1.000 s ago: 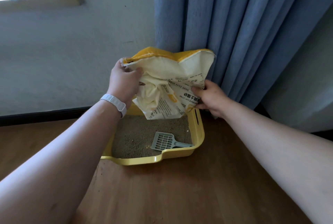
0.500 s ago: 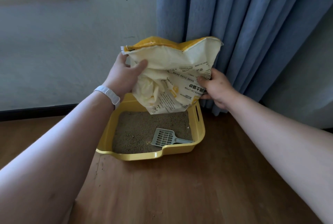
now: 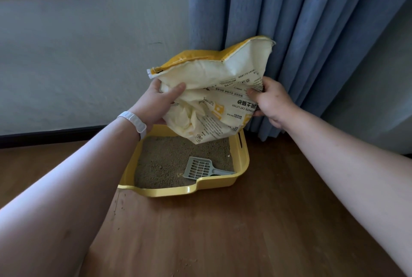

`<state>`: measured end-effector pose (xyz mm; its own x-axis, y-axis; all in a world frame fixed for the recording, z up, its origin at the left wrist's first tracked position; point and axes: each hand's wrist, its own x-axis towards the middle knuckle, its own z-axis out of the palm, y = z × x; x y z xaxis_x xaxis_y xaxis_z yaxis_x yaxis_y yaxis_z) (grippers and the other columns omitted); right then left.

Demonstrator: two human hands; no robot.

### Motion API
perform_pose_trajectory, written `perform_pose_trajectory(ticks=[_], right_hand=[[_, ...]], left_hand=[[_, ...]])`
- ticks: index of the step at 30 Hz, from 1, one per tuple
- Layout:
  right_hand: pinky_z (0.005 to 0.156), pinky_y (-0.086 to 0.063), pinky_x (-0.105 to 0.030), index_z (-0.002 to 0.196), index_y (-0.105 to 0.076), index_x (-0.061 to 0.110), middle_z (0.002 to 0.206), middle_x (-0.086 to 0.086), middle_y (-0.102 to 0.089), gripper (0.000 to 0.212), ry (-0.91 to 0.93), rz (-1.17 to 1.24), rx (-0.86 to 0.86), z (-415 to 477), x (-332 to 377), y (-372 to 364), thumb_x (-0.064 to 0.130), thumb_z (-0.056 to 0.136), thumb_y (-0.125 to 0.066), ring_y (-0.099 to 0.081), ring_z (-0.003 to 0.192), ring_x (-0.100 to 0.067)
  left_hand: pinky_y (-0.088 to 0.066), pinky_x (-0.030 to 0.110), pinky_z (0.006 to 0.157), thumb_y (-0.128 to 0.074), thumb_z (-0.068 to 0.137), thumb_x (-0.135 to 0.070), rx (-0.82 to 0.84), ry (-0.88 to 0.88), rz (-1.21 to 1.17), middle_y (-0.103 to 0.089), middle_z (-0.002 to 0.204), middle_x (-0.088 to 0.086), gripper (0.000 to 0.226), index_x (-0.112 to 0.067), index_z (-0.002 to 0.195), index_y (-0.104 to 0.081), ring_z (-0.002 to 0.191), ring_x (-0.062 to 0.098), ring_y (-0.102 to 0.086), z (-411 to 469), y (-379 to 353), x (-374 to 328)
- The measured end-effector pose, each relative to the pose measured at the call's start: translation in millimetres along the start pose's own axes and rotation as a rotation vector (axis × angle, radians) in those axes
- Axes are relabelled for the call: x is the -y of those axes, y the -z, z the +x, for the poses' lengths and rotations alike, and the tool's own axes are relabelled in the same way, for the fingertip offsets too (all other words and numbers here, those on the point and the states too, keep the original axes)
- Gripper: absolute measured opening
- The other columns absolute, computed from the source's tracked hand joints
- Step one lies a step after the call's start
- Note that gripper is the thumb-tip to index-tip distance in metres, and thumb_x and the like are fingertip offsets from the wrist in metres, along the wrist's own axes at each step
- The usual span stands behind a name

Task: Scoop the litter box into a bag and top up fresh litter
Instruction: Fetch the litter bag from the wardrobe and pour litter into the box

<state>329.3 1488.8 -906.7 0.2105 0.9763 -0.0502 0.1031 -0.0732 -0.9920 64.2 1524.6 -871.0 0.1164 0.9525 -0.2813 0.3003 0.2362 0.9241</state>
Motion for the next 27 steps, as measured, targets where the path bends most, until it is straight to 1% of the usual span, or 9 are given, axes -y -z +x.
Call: perform_pose_trajectory(ticks=[3,6,8,14,16,20,24,27], right_hand=[[0.055,-0.056,-0.028,0.112,-0.060,0.023,0.102,0.004,-0.069,0.020,0.017,-0.032,0.003,0.1,4.3,1.4,0.010,0.099,-0.052,-0.068,0.090,-0.012],[0.061,-0.059,-0.035,0.102,-0.061,0.028,0.101,0.004,-0.070,0.019,0.031,-0.063,0.001,0.2,8.1,2.3,0.011,0.099,-0.053,-0.068,0.092,-0.014],[0.065,-0.060,-0.039,0.099,-0.061,0.030,0.102,0.003,-0.070,0.020,0.035,-0.083,-0.005,1.1,9.3,2.8,0.012,0.099,-0.053,-0.068,0.093,-0.016],[0.067,-0.061,-0.042,0.095,-0.062,0.031,0.103,0.003,-0.071,0.019,0.021,-0.112,-0.015,4.3,10.8,3.9,0.013,0.098,-0.056,-0.070,0.095,-0.019],[0.070,-0.061,-0.046,0.095,-0.063,0.031,0.103,0.003,-0.072,0.018,0.014,-0.123,-0.016,6.1,11.7,4.1,0.015,0.097,-0.057,-0.070,0.095,-0.020],[0.073,-0.060,-0.051,0.104,-0.064,0.026,0.105,0.001,-0.072,0.015,0.030,-0.167,-0.010,8.4,17.0,3.1,0.016,0.097,-0.057,-0.070,0.096,-0.020],[0.071,-0.061,-0.050,0.109,-0.063,0.019,0.104,0.000,-0.071,0.015,0.039,-0.182,-0.016,10.0,23.1,0.9,0.014,0.097,-0.056,-0.070,0.094,-0.021],[0.065,-0.061,-0.042,0.107,-0.063,0.021,0.102,0.002,-0.071,0.013,0.030,-0.202,-0.029,12.2,26.8,-0.3,0.015,0.097,-0.056,-0.070,0.092,-0.020]], left_hand=[[-0.061,0.043,0.066,-0.071,0.081,-0.053,0.018,0.021,-0.016,-0.068,0.114,-0.004,0.062,-0.032,0.133,-0.042,0.089,0.018,-0.073,0.8,-0.8,2.7],[-0.061,0.039,0.064,-0.071,0.080,-0.053,0.021,0.035,-0.017,-0.067,0.113,-0.005,0.065,-0.032,0.134,-0.041,0.087,0.016,-0.073,1.5,-3.1,5.4],[-0.061,0.042,0.067,-0.071,0.080,-0.054,0.027,0.037,-0.015,-0.067,0.114,-0.005,0.065,-0.032,0.134,-0.041,0.089,0.016,-0.072,2.7,-4.0,6.9],[-0.060,0.043,0.071,-0.070,0.080,-0.056,0.029,0.043,-0.018,-0.067,0.113,-0.003,0.063,-0.033,0.132,-0.043,0.091,0.018,-0.071,6.3,-6.2,9.7],[-0.060,0.043,0.071,-0.070,0.080,-0.056,0.030,0.045,-0.025,-0.067,0.114,-0.003,0.062,-0.034,0.132,-0.043,0.093,0.018,-0.071,7.3,-6.2,11.2],[-0.057,0.052,0.082,-0.070,0.078,-0.058,0.038,0.055,-0.040,-0.067,0.116,-0.003,0.066,-0.036,0.133,-0.042,0.098,0.020,-0.069,10.6,-3.1,15.7],[-0.057,0.052,0.082,-0.071,0.074,-0.062,0.046,0.068,-0.044,-0.067,0.115,-0.002,0.067,-0.038,0.131,-0.044,0.098,0.022,-0.070,10.7,0.5,16.9],[-0.057,0.052,0.082,-0.070,0.075,-0.063,0.068,0.074,-0.046,-0.067,0.116,0.000,0.067,-0.039,0.132,-0.044,0.099,0.025,-0.069,10.2,2.0,16.3]])
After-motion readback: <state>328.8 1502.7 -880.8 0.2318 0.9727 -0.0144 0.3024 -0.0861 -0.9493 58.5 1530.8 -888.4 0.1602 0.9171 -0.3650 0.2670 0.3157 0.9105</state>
